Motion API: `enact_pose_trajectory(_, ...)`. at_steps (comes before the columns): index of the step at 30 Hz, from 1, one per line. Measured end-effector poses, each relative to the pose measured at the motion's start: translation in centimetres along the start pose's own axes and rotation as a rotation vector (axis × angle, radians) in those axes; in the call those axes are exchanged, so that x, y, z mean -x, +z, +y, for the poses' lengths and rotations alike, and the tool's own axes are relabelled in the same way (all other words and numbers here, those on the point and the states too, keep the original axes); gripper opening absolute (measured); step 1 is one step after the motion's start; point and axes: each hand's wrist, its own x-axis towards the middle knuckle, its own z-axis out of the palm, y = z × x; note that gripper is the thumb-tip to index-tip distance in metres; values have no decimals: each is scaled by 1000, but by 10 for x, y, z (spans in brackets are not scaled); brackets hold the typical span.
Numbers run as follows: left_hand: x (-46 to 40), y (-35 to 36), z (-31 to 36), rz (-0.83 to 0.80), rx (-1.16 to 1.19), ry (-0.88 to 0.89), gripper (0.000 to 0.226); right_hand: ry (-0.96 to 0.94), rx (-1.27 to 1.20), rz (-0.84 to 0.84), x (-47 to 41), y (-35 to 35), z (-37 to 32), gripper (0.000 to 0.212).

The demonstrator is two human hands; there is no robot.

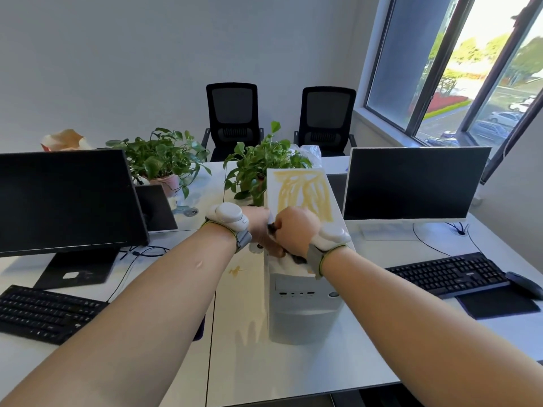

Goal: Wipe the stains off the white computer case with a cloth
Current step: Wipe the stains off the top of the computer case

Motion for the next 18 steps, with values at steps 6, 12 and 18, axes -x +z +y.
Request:
enact_pose_trajectory(6, -3, -1, -8, -25, 52, -17, 110, 43, 13, -43, 11, -14, 48, 16)
enact_pose_trajectory(12, -4, -5, -7, -54, 48, -5, 103, 155, 24, 42, 10, -17, 47, 16)
enact_pose_trajectory(18, -4, -13, -4, -108, -161, -16, 105, -83, -140, -73, 36, -5, 4, 17)
